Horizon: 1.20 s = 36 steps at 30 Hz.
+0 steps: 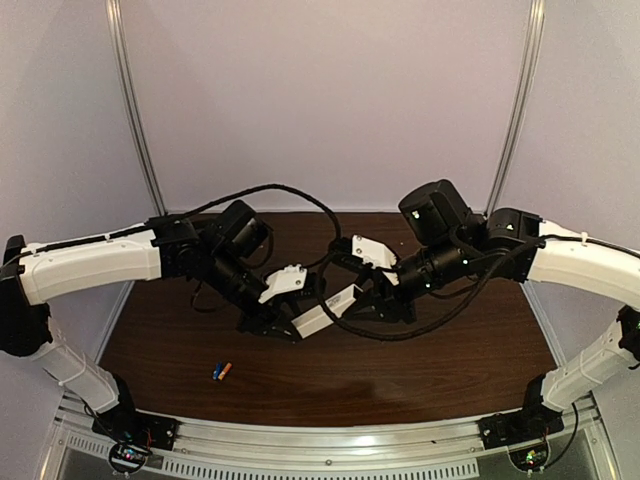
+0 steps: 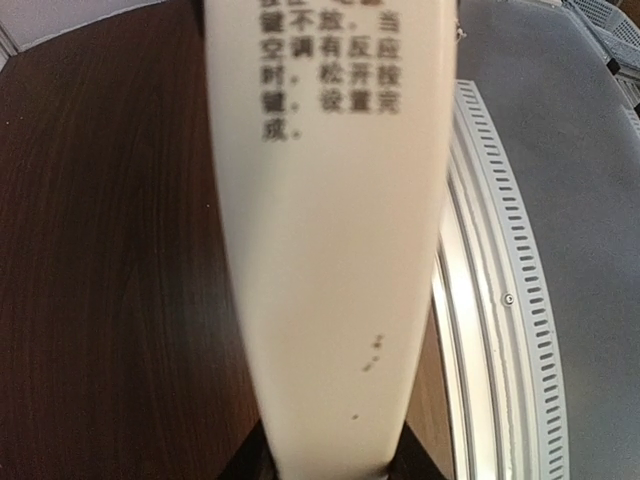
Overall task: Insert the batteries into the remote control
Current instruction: Pass from the left arm to the right
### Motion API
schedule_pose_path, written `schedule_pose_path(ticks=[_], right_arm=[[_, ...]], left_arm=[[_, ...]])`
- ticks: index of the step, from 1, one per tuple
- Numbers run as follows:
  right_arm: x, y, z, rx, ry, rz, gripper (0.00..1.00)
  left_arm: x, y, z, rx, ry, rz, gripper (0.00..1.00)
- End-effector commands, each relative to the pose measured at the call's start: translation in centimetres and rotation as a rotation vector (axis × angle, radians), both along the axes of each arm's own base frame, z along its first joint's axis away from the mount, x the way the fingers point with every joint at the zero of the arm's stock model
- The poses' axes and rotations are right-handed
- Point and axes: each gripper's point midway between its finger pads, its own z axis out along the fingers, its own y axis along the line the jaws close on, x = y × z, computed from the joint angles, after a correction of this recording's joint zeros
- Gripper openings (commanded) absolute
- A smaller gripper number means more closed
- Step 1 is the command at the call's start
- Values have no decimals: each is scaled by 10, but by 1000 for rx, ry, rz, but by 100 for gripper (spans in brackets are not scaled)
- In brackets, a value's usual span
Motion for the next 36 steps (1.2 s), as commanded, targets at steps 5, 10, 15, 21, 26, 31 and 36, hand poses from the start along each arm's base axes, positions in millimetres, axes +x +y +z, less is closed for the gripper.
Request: schedule_pose_path(ticks=[5, 10, 15, 21, 26, 31, 36], right_arm=[[13, -2, 13, 40, -78, -84, 0], [27, -17, 30, 153, -170, -207, 0], [34, -31, 53, 270, -260, -279, 0], [35, -46, 82, 395, -365, -317, 0], [32, -49, 94, 427, -414, -301, 0], [32, -48, 94, 416, -432, -288, 0], [32, -46, 96, 423, -440, -283, 0]], left_arm=[[33, -5, 17, -23, -96, 168, 46], [74, 18, 63, -207, -89, 388, 88], [94, 44, 115, -456, -19, 550, 97], [100, 27, 126, -508, 244, 633, 88], [80, 2, 137, -559, 520, 500, 81], [72, -2, 159, -649, 577, 427, 78], [69, -4, 165, -668, 608, 405, 74]])
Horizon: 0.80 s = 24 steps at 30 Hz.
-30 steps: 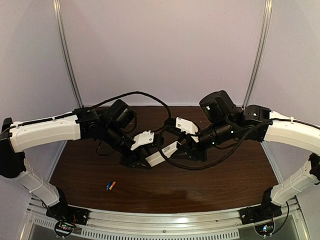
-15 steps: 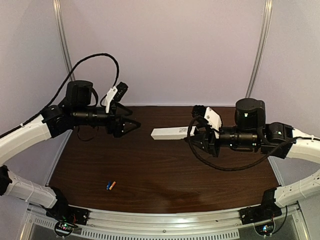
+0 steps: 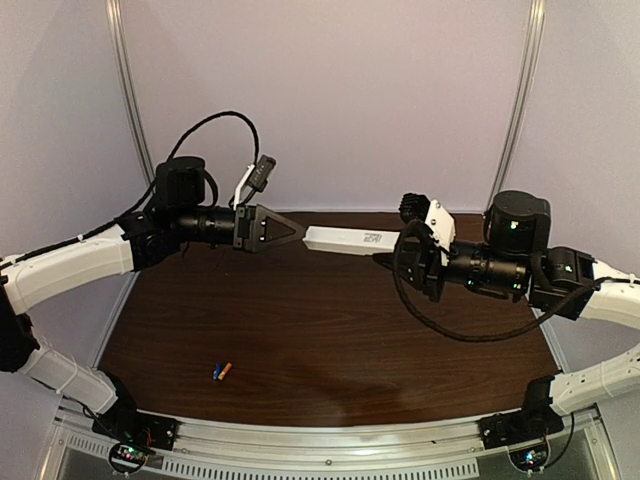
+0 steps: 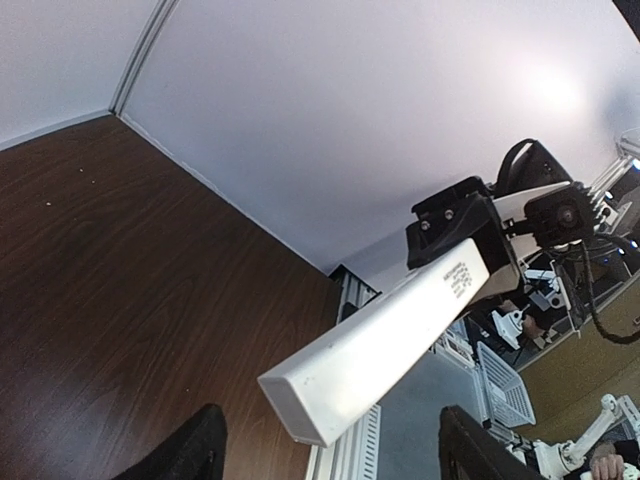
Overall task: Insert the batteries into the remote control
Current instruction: Remove the battery cover from the remote control.
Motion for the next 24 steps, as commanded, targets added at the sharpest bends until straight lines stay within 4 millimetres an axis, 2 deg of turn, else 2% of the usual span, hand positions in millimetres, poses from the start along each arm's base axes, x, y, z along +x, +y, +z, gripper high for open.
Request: schedule_pose_path(ticks=[1, 12, 17, 19, 24], right_arm=[[0, 2, 12, 36, -37, 0, 0], [-2, 10, 15, 43, -52, 25, 0], [0, 8, 17, 45, -62, 8, 0], [0, 7, 18, 49, -68, 1, 0], [0, 5, 20, 52, -85, -4, 0]], left_arm=[[-10, -2, 23, -93, 6, -59, 72], [3, -14, 23, -66, 38, -52, 54], [0, -17, 23, -75, 52, -80, 36], [-2, -18, 23, -81, 66, -98, 36], [-4, -20, 20, -91, 90, -115, 44]])
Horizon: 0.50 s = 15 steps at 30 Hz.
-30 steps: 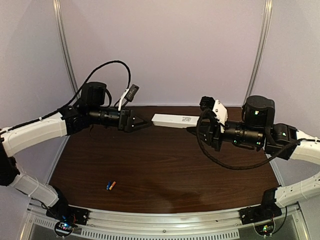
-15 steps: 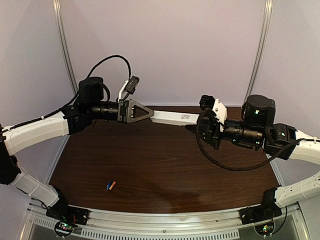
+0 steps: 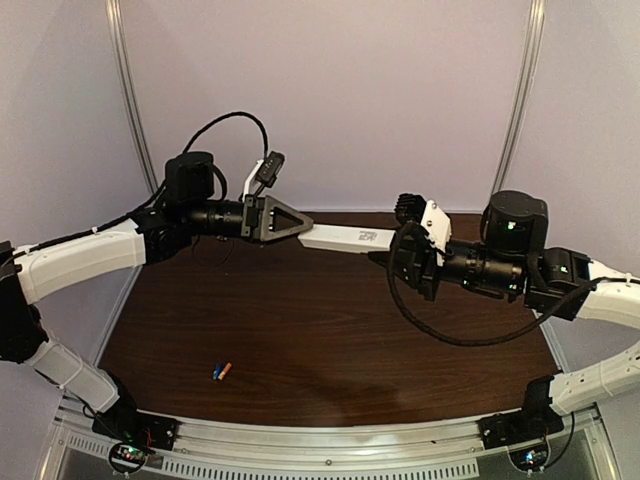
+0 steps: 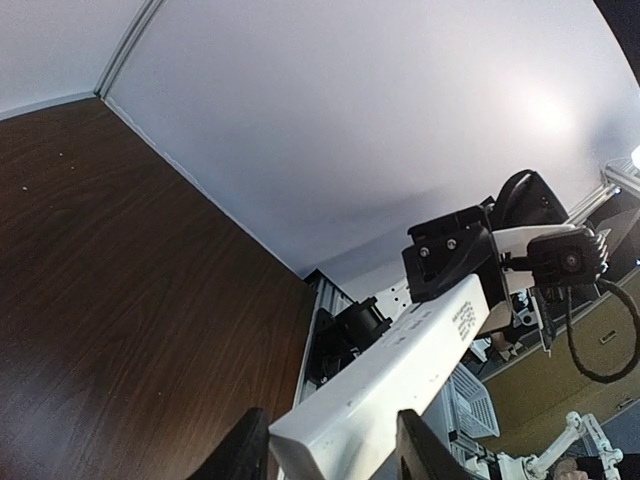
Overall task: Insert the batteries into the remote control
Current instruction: Remove the battery cover from the remote control.
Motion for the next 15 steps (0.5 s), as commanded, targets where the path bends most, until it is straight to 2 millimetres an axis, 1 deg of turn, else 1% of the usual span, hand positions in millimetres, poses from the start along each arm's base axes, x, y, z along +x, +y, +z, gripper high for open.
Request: schedule_pose_path(ticks=[1, 3, 5, 9, 11, 13, 15], right_arm=[[0, -2, 16, 45, -48, -13, 0], [0, -3, 17, 49, -52, -21, 0], [1, -4, 19, 55, -59, -26, 0], [0, -5, 20, 60, -65, -25, 0], [0, -4, 19, 58, -65, -23, 0], [-1, -4, 19, 58, -65, -20, 0], [-1, -4, 18, 53, -64, -18, 0]], left_arm=[[-11, -6, 12, -47, -8, -74, 44], [-12, -6, 12, -47, -3, -82, 44], [-14, -6, 11, -46, 4, -90, 47], [-12, -6, 6, -31, 12, -73, 62], [-8, -6, 3, -14, 24, -49, 62], [-5, -7, 1, -3, 26, -41, 60], [-6, -7, 4, -17, 16, -47, 55]])
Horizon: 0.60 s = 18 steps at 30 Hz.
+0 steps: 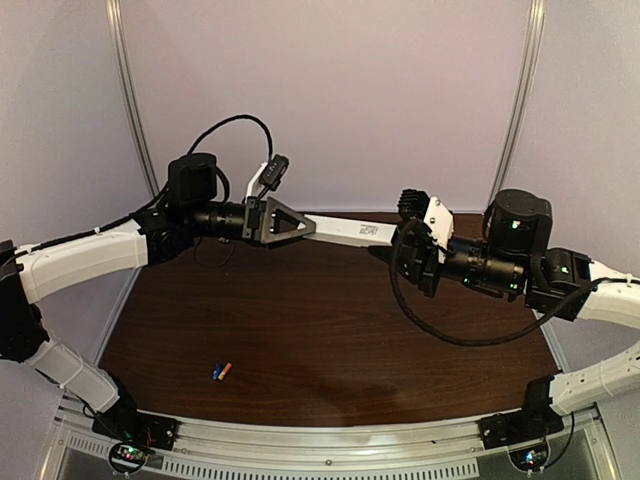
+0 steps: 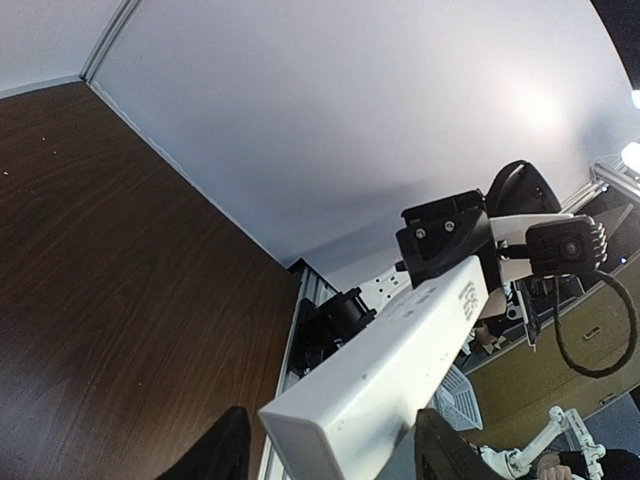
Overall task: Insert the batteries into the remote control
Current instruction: Remove the battery cover from the remote control.
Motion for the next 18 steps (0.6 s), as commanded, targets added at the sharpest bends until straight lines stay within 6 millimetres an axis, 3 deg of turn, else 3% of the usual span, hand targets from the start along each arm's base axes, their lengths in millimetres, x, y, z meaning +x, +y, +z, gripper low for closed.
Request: schedule_pose_path(ticks=[1, 6, 18], right_arm=[[-2, -3, 7, 28, -23, -7, 0], [-4, -4, 8, 29, -27, -3, 0], [-11, -14, 12, 48, -38, 6, 0]], left_arm=[[2, -4, 4, -17, -20, -8, 51], [-3, -4, 10, -46, -27, -32, 37], [-2, 1, 12, -97, -2, -34, 37]])
